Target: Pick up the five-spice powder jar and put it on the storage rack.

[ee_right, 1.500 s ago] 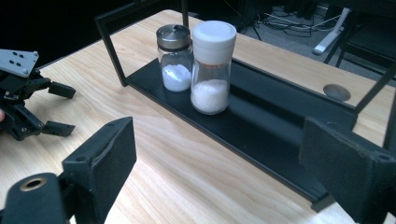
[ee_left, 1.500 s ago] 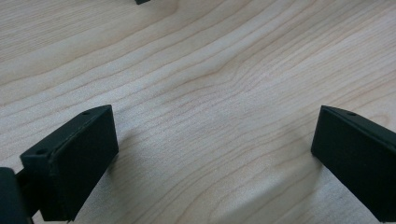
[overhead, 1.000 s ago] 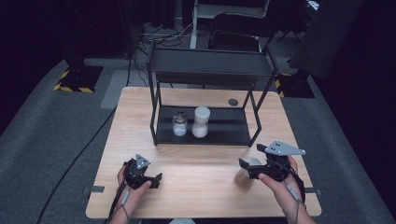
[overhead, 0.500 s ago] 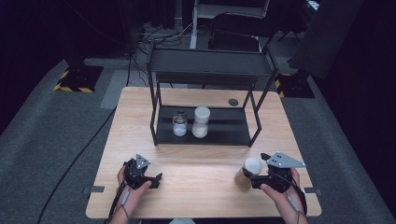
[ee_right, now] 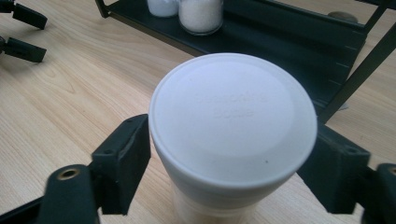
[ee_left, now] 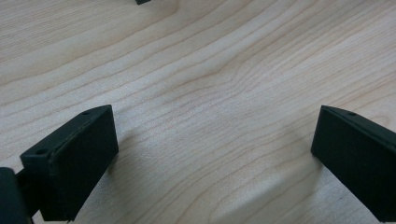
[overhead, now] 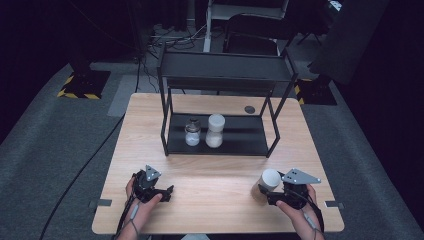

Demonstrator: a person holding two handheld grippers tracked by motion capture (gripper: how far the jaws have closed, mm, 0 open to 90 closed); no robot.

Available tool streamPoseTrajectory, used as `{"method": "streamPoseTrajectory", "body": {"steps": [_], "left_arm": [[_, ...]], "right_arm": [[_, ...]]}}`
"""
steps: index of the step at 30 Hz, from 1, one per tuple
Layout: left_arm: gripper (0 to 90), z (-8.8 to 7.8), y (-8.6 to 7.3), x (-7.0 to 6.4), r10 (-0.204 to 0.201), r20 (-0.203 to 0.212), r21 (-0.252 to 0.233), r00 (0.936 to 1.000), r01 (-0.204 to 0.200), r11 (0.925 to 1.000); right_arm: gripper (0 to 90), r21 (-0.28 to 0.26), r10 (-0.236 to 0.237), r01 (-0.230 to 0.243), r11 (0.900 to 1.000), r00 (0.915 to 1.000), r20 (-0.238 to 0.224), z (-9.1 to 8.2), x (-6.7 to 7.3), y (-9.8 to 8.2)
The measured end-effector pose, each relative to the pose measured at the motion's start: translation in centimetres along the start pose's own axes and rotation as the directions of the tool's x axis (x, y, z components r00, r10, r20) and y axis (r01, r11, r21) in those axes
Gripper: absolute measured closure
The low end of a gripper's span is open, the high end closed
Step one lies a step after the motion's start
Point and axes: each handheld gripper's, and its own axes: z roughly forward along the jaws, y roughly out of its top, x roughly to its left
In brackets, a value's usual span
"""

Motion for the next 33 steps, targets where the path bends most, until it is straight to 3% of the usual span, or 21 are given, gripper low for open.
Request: {"method": "streamPoseTrajectory", "body": {"steps": [4, 15, 33], "left_arm": [[0.0, 0.0, 0.0, 0.0, 0.000, 0.000, 0.000, 1.0000, 0.000, 1.0000], [0.0, 0.0, 0.0, 0.0, -0.001, 0.000, 0.000, 1.0000, 0.001, 1.0000], [0.0, 0.0, 0.0, 0.0, 0.001, 0.001, 0.000, 1.0000, -0.001, 1.0000]], "right_arm": [[32.8, 0.007, -0.018, 0.018, 1.000, 0.9997, 0.018, 0.2, 0.3, 0.1], [33.5, 0.026, -0.027, 0.026, 0.999, 0.9994, 0.020, 0.2, 0.3, 0.7], [33.5, -0.004, -0.057, 0.057, 0.998, 0.9982, 0.021, -1.0, -0.2, 3.0]]}}
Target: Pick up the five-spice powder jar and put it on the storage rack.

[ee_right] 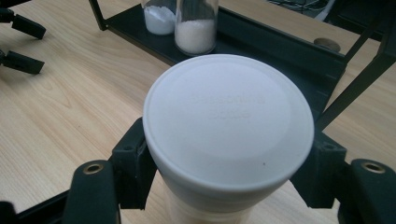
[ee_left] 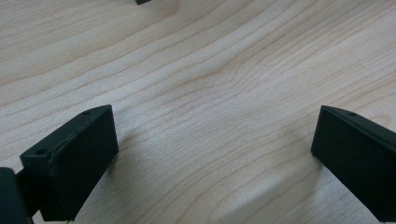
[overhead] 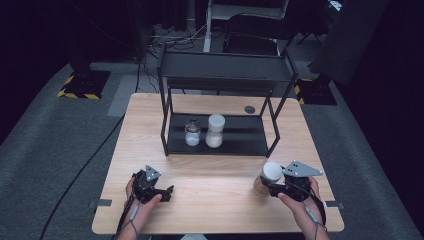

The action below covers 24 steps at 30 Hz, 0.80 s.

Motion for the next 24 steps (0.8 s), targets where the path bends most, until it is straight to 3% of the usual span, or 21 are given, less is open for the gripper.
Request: {"method": "streamPoseTrajectory", "body": {"steps": [11, 24], "left_arm": [[0.0, 0.0, 0.0, 0.0, 0.000, -0.001, 0.000, 1.0000, 0.000, 1.0000], [0.0, 0.0, 0.0, -0.1, -0.002, -0.005, -0.001, 1.0000, 0.002, 1.0000]], "right_arm": [[33.5, -0.023, -0.016, 0.016, 1.000, 0.9999, 0.000, -0.5, -1.0, 1.7], [33.5, -0.045, -0.027, 0.026, 0.999, 0.9995, -0.018, 0.2, -2.2, 4.3]]}}
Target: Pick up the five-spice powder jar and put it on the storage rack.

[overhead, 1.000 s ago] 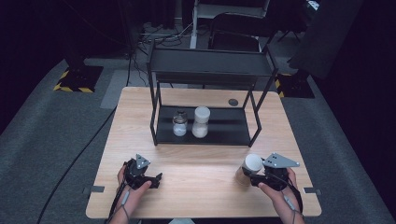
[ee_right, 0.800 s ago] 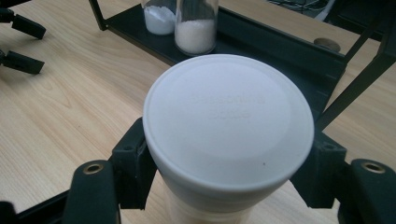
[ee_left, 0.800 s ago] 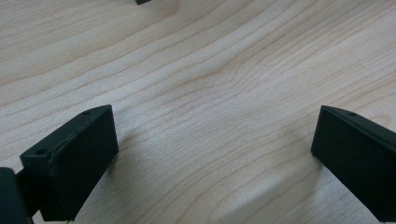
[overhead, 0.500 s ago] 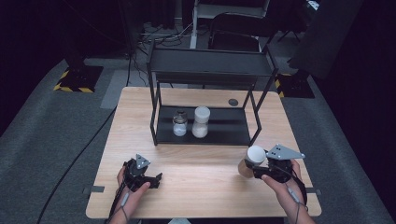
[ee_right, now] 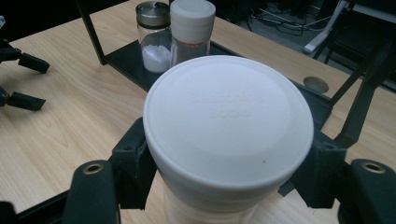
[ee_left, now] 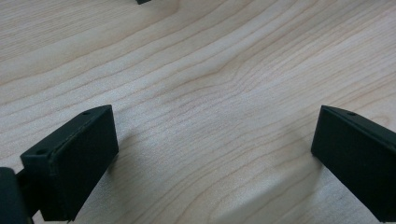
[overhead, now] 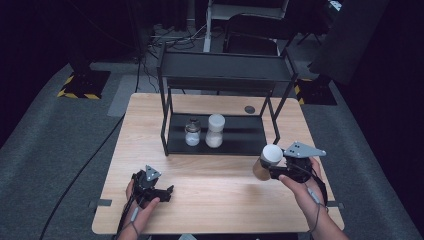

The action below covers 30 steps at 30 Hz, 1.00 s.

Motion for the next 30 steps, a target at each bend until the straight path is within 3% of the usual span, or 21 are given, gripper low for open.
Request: {"method": "streamPoseTrajectory", "body": {"steps": [19, 30], "left_arm": [[0.0, 0.0, 0.0, 0.0, -0.001, -0.001, -0.001, 1.0000, 0.001, 1.0000], [0.0, 0.0, 0.0, 0.0, 0.000, -0.002, 0.000, 1.0000, 0.000, 1.0000]], "right_arm": [[33.5, -0.006, -0.014, 0.014, 1.000, 0.9999, 0.002, 2.3, -2.6, 3.0], [33.5, -0.012, -0.011, 0.010, 1.000, 0.9999, -0.008, 4.3, -4.5, 3.6]]}}
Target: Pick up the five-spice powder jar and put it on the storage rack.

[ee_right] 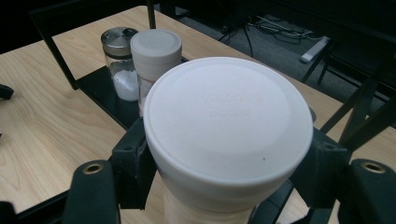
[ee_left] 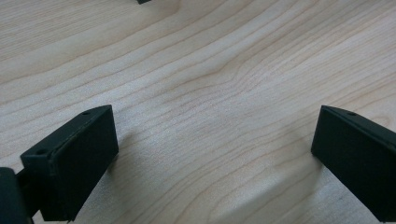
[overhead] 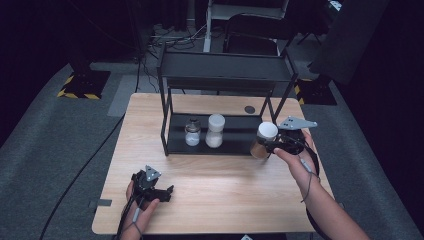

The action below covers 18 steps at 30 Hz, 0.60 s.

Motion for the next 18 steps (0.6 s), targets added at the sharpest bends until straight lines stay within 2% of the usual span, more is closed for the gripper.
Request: {"method": "streamPoseTrajectory", "body": {"steps": [18], "left_arm": [[0.0, 0.0, 0.0, -0.1, -0.005, -0.004, 0.000, 1.0000, 0.004, 1.0000]], "right_arm": [[33.5, -0.023, 0.004, -0.004, 1.000, 0.9998, -0.019, 3.8, -1.6, 0.7]]}}
